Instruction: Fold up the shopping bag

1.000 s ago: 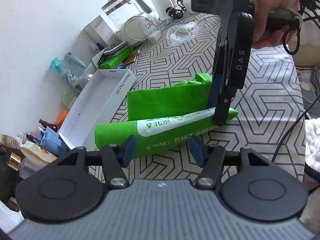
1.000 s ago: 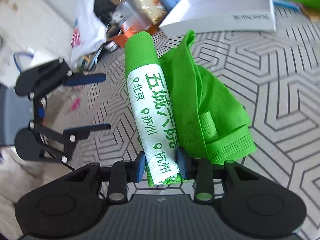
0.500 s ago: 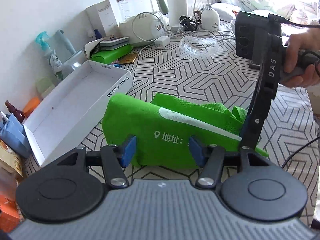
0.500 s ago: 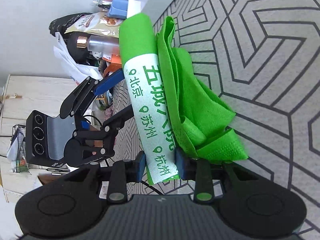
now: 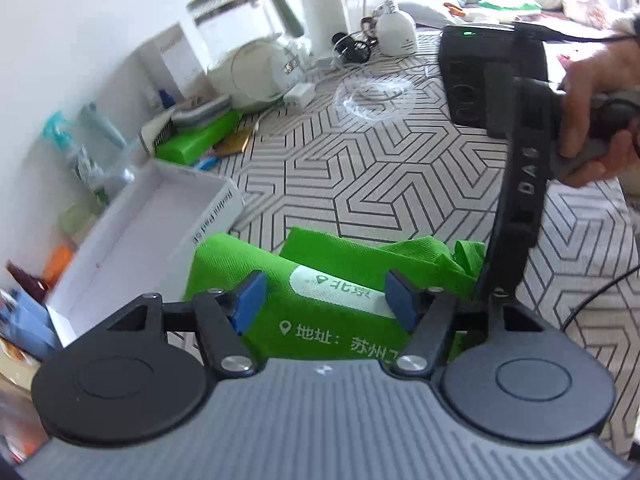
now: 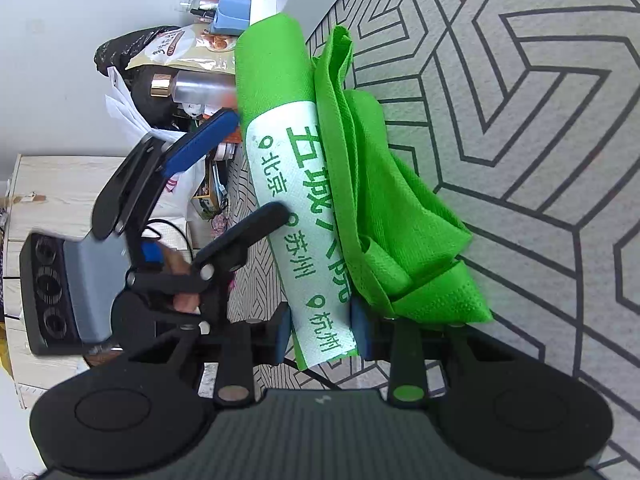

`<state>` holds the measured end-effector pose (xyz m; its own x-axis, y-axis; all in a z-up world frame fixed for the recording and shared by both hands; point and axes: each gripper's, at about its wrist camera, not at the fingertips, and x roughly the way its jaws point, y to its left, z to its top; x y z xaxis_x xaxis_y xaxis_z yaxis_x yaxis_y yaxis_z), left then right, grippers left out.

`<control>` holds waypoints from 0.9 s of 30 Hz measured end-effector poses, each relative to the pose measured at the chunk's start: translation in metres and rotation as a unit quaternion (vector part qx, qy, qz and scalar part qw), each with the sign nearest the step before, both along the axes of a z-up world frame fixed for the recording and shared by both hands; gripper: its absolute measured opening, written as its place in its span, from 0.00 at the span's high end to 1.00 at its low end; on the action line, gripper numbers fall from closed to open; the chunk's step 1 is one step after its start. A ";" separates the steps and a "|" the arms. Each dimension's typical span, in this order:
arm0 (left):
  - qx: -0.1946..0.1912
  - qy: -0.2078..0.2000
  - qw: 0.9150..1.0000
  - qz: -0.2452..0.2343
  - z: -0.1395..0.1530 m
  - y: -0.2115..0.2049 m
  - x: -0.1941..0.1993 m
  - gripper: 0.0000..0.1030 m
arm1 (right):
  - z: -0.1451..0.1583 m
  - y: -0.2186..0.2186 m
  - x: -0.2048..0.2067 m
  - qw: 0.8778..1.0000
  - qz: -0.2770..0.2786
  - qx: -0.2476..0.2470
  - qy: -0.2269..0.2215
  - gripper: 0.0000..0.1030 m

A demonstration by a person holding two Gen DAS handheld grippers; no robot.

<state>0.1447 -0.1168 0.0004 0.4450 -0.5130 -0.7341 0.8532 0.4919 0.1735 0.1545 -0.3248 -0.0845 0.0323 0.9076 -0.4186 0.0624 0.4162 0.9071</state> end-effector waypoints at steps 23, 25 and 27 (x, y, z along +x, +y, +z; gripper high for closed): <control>0.025 0.053 0.996 0.060 -0.014 -0.026 0.020 0.34 | 0.096 0.094 -0.133 0.768 0.047 -0.369 -0.521 0.66; 0.022 0.053 0.996 0.062 -0.014 -0.025 0.020 0.34 | 0.095 0.089 -0.120 0.790 0.038 -0.352 -0.500 0.66; 0.023 0.052 0.996 0.066 -0.014 -0.025 0.019 0.34 | 0.088 0.085 -0.108 0.804 0.043 -0.344 -0.483 0.66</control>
